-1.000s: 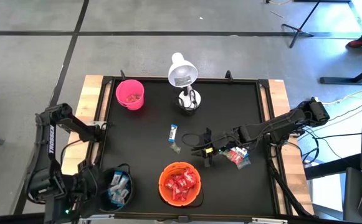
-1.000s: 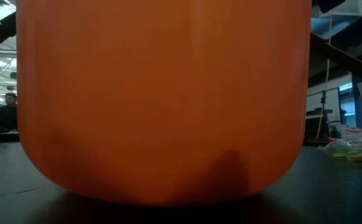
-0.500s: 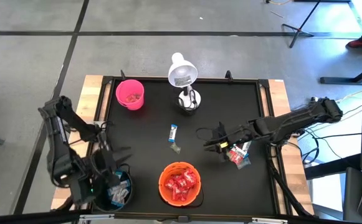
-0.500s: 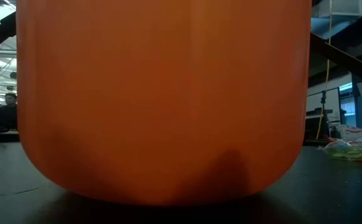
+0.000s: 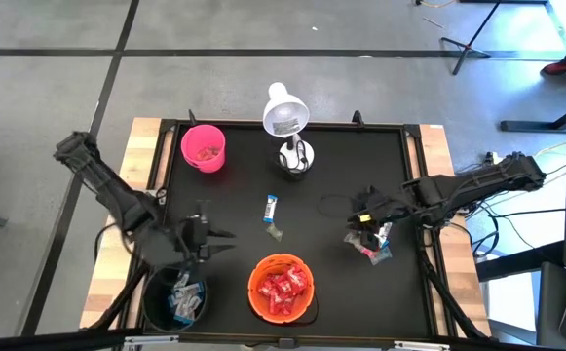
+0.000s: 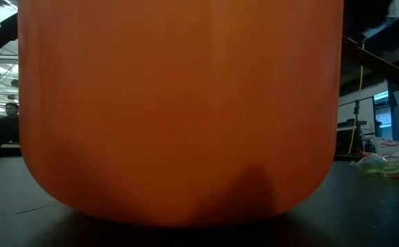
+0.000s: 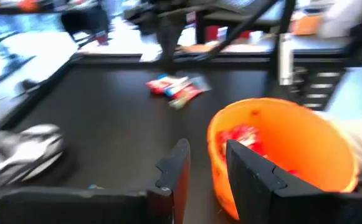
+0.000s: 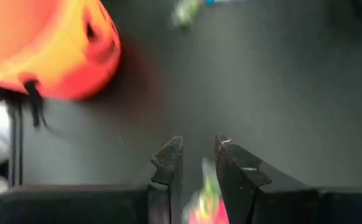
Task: Sort candy
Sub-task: Put the green candy into the pink bucket
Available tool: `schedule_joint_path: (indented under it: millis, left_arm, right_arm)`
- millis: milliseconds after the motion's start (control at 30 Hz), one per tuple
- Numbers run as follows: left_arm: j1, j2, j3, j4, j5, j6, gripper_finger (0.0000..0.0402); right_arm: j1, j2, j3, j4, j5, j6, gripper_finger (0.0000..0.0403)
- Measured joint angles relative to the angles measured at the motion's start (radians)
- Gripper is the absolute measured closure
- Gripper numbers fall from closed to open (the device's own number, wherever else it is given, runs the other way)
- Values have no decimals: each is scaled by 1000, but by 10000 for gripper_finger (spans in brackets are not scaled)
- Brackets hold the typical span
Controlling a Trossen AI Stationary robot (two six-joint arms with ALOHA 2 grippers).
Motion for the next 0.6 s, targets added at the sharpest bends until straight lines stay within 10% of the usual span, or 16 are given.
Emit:
schedule_joint_path:
  millis: [233,600]
  left_arm:
    - [226,-6,-132,352,338,205,324]
    - [370,-6,-140,376,413,200,322]
  right_arm:
    - [0,23,-12,-230,-23,117,315]
    - [0,25,-235,-1,-154,217,246]
